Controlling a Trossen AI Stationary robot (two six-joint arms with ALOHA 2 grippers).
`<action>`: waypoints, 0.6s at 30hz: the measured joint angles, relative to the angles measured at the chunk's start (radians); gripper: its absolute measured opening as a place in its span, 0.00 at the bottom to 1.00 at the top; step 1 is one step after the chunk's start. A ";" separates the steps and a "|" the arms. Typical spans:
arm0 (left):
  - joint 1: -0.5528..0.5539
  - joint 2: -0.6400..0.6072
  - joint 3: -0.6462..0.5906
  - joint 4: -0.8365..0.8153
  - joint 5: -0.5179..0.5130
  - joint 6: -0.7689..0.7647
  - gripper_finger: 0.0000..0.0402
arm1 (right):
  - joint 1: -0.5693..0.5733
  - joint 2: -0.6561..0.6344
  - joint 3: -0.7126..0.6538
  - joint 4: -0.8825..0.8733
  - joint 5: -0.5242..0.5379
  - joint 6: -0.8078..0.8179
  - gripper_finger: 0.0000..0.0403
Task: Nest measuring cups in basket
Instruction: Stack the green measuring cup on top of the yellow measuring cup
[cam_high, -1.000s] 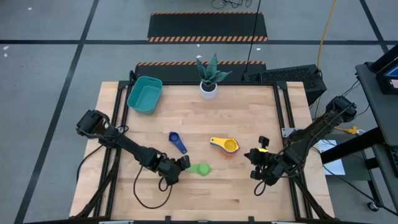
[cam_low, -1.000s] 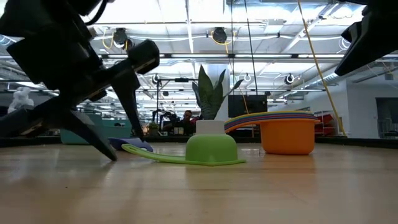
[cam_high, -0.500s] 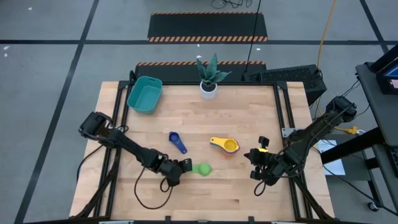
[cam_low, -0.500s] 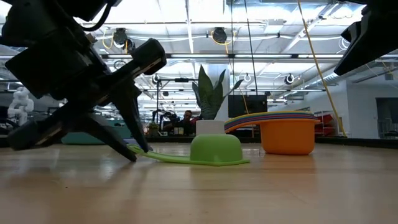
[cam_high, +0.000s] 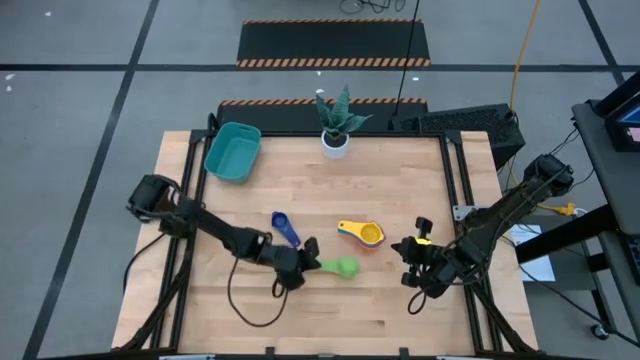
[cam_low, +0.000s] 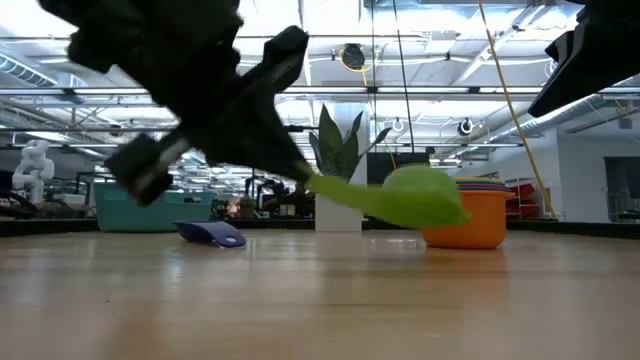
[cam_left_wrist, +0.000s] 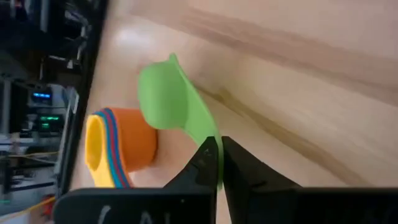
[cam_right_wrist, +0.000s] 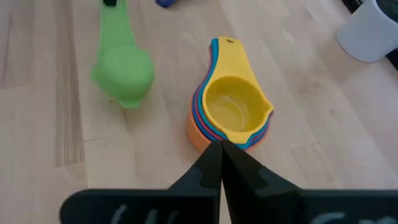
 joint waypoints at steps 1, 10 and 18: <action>0.016 -0.016 0.000 0.004 0.031 -0.024 0.02 | 0.000 -0.002 0.000 -0.004 -0.001 -0.003 0.00; 0.195 -0.119 0.002 0.142 0.398 -0.287 0.02 | 0.000 -0.082 0.021 -0.014 0.072 -0.003 0.00; 0.335 -0.107 0.003 0.240 0.654 -0.627 0.02 | 0.010 -0.112 0.031 0.082 0.206 -0.129 0.00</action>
